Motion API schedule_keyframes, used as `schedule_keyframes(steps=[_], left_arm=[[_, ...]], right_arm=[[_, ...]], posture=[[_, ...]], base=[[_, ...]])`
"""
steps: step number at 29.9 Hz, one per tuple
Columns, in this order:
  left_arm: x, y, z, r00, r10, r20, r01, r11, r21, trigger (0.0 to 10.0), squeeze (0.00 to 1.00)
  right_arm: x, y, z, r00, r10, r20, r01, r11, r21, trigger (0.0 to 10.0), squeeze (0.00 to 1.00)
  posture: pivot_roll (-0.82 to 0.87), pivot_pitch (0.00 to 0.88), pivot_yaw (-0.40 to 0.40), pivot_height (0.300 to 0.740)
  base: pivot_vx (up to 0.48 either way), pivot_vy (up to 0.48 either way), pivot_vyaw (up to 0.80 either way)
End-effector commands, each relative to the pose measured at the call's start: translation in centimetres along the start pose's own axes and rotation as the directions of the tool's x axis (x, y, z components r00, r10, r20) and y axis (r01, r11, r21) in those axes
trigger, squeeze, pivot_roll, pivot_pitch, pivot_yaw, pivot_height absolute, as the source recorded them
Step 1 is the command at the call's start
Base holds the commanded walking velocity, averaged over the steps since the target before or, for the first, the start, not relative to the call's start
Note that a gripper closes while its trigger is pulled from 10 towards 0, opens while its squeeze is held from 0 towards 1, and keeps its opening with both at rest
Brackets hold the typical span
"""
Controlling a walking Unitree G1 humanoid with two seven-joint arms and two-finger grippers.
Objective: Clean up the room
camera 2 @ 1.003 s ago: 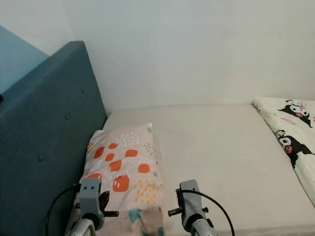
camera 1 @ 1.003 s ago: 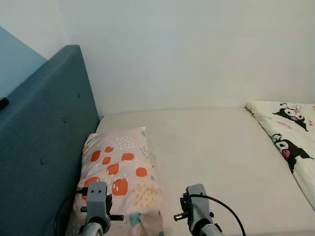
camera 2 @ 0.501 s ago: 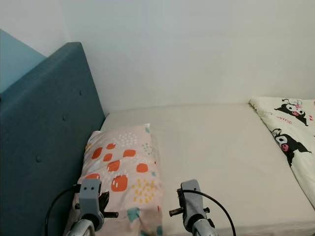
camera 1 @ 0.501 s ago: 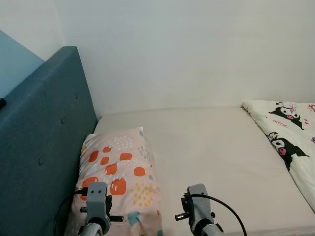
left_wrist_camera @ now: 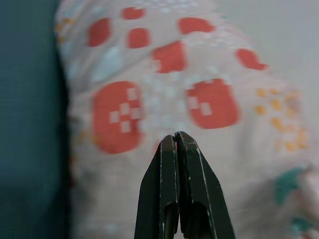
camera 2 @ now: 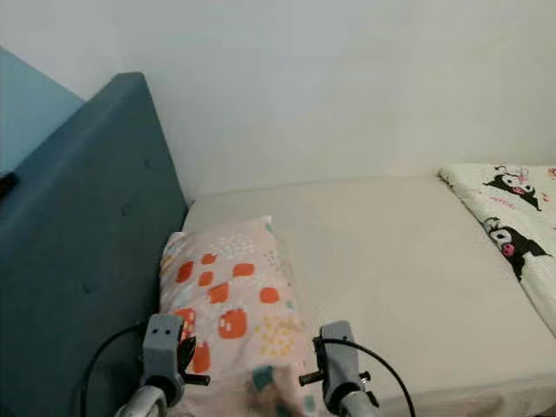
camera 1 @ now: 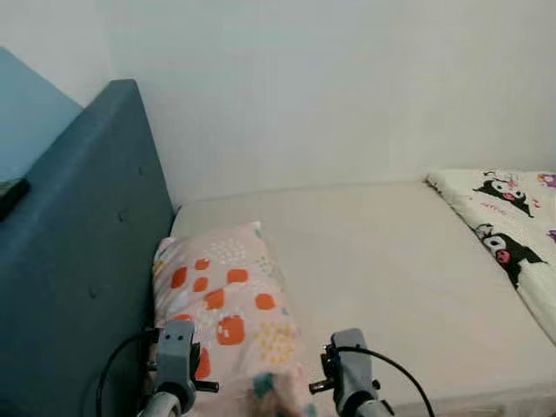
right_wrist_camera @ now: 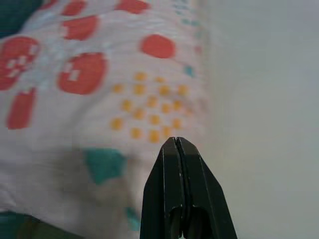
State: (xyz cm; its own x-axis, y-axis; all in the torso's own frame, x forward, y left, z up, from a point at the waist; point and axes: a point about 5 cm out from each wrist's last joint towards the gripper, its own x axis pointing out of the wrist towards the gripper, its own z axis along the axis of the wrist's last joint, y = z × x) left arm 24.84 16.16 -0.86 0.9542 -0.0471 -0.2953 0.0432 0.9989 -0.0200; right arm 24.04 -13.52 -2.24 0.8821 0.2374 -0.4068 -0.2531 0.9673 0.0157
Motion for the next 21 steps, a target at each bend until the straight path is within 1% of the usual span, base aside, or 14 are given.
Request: schedule_keyframes(steps=[1,5,8,11,12,15,21], left_arm=[[-0.3,0.0,-0.4,1.0,-0.007,-0.012,0.007,1.0,0.004,10.0,0.0],[-0.4,-0.1,-0.5,1.0,-0.013,-0.013,0.013,1.0,0.004,10.0,0.0],[-0.5,-0.4,-0.5,0.999,-0.035,-0.01,0.035,0.999,0.01,10.0,0.0],[-0.6,-0.5,-0.6,0.999,-0.043,-0.017,0.044,0.999,0.016,10.0,0.0],[-0.7,-0.5,-0.9,0.998,-0.048,-0.028,0.049,0.999,0.024,10.0,0.0],[-0.8,-0.3,-1.4,0.998,-0.047,-0.048,0.048,0.998,0.033,10.0,0.0],[-1.0,-0.3,-1.6,0.997,-0.046,-0.055,0.048,0.998,0.034,10.0,0.0]], right_arm=[[-0.2,-0.3,-0.4,1.0,-0.014,-0.012,0.014,1.0,0.007,10.0,0.0],[-0.4,-0.5,-0.6,1.0,-0.02,-0.018,0.02,1.0,0.008,10.0,0.0],[-0.6,-0.8,-0.9,0.999,-0.04,-0.031,0.04,0.999,0.012,10.0,0.0],[-0.8,-1.0,-1.2,0.997,-0.061,-0.043,0.061,0.998,-0.003,10.0,0.0],[-1.0,-1.3,-1.4,0.995,-0.087,-0.047,0.087,0.996,-0.014,10.0,0.0],[-1.1,-1.6,-1.4,0.992,-0.118,-0.035,0.118,0.993,-0.003,10.0,0.0],[-1.2,-2.0,-1.1,0.991,-0.137,-0.015,0.137,0.991,0.004,10.0,0.0]], posture=[[0.01,0.039,-0.009,0.74],[0.01,0.041,-0.007,0.74],[0.01,0.043,-0.006,0.74],[0.01,0.045,-0.003,0.74],[0.01,0.044,-0.001,0.74],[0.0,0.044,-0.001,0.74],[0.0,0.043,-0.002,0.74]], base=[[0.0,0.0,0.0],[0.0,0.0,0.0],[0.0,0.0,0.0],[0.0,0.0,0.0],[0.0,0.0,0.0],[0.0,0.0,0.0],[0.0,0.0,0.0]])
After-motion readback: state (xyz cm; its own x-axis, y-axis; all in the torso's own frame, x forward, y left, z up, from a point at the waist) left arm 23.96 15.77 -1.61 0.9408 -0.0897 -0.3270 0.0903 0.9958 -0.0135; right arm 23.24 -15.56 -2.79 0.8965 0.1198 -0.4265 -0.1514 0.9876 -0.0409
